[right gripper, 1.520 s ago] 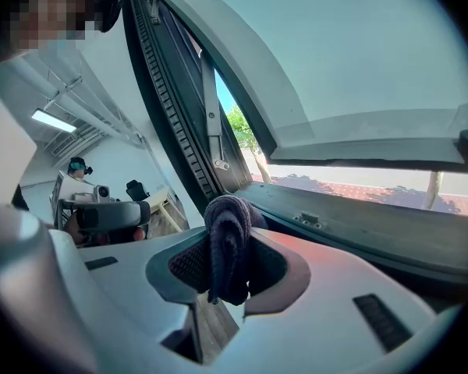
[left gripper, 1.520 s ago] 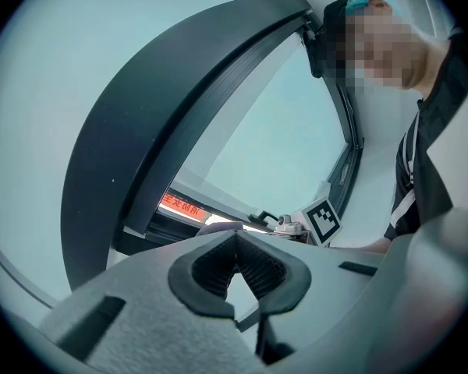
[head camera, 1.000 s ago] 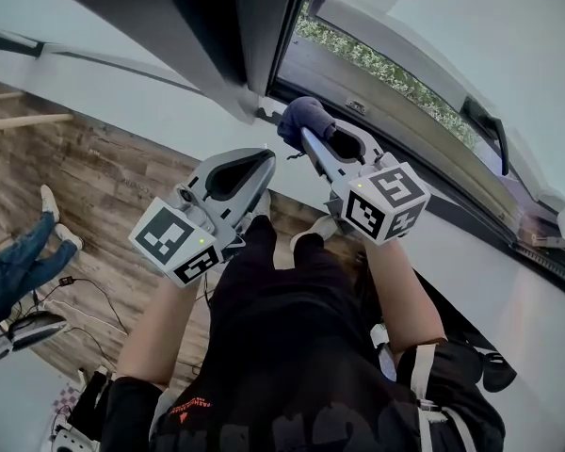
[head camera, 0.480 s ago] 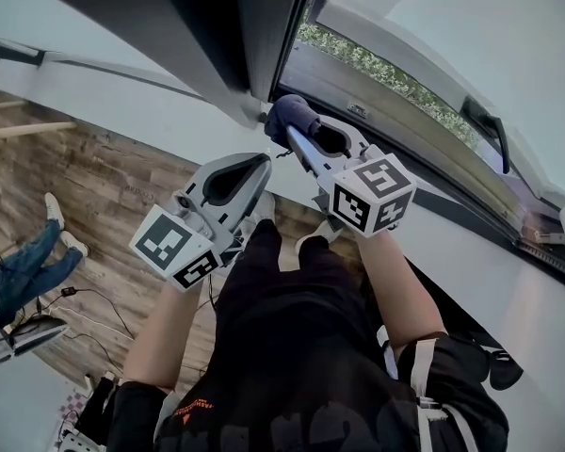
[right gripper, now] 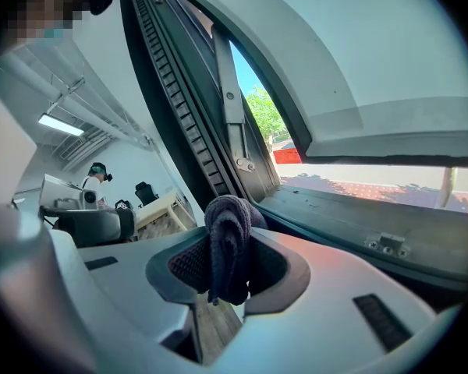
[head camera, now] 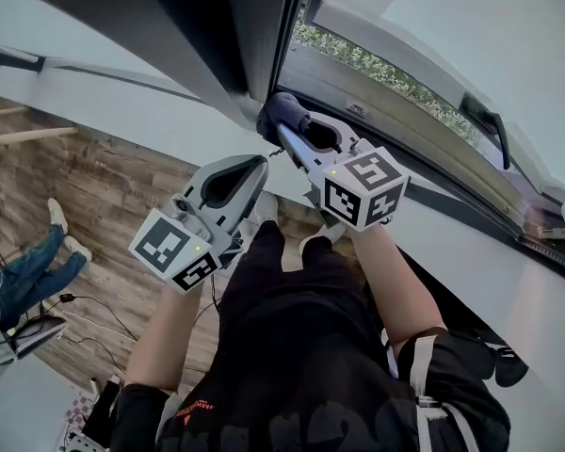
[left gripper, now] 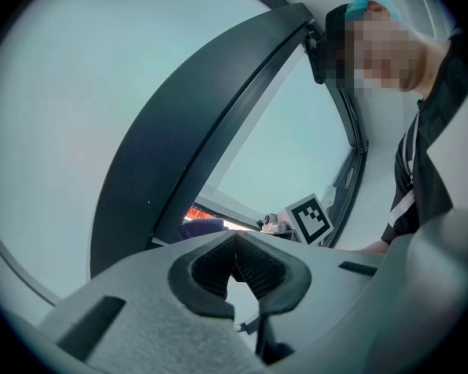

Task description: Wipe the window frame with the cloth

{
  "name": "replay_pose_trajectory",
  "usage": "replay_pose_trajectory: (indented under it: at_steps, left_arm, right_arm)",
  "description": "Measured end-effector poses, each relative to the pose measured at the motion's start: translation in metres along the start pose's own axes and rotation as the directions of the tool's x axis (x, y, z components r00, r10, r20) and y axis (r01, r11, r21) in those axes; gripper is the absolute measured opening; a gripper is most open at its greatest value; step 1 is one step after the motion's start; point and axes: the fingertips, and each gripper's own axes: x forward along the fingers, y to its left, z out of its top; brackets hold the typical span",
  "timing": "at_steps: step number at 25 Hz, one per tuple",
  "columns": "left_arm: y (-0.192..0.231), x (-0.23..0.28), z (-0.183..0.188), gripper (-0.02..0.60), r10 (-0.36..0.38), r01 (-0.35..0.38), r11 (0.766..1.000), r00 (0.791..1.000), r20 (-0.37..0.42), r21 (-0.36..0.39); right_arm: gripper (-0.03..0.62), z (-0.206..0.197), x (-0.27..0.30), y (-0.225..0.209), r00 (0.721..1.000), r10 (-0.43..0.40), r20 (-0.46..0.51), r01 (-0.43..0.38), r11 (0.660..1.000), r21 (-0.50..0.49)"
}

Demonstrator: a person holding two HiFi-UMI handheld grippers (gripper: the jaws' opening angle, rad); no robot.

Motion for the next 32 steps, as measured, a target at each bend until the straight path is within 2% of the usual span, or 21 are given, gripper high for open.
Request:
replay_pose_trajectory:
  at_steps: [10, 14, 19, 25, 32]
  left_arm:
    - [-0.019, 0.017, -0.001, 0.018, -0.047, 0.047, 0.999, 0.998, -0.032, 0.018]
    - [-0.039, 0.039, -0.002, 0.018, -0.098, 0.101, 0.994, 0.994, -0.057, 0.039]
    - [-0.081, 0.079, -0.011, 0.018, -0.158, 0.163, 0.985, 0.983, -0.092, 0.056]
    - [-0.145, 0.131, -0.033, 0.018, -0.262, 0.277, 0.958, 0.951, -0.163, 0.073]
    - [-0.211, 0.176, -0.061, 0.018, -0.331, 0.355, 0.931, 0.917, -0.223, 0.078]
  right_arm:
    - [0.098, 0.008, -0.024, -0.002, 0.999, -0.003, 0.048, 0.002, 1.000, 0.020]
    - [0.100, 0.013, -0.061, -0.017, 0.994, -0.049, 0.095, 0.046, 0.998, 0.033]
    - [0.100, 0.005, -0.129, -0.059, 0.982, -0.136, 0.128, 0.127, 0.989, 0.070]
    - [0.098, -0.016, -0.225, -0.113, 0.943, -0.285, 0.171, 0.261, 0.954, 0.148]
    - [0.098, -0.053, -0.338, -0.172, 0.871, -0.456, 0.184, 0.413, 0.881, 0.232]
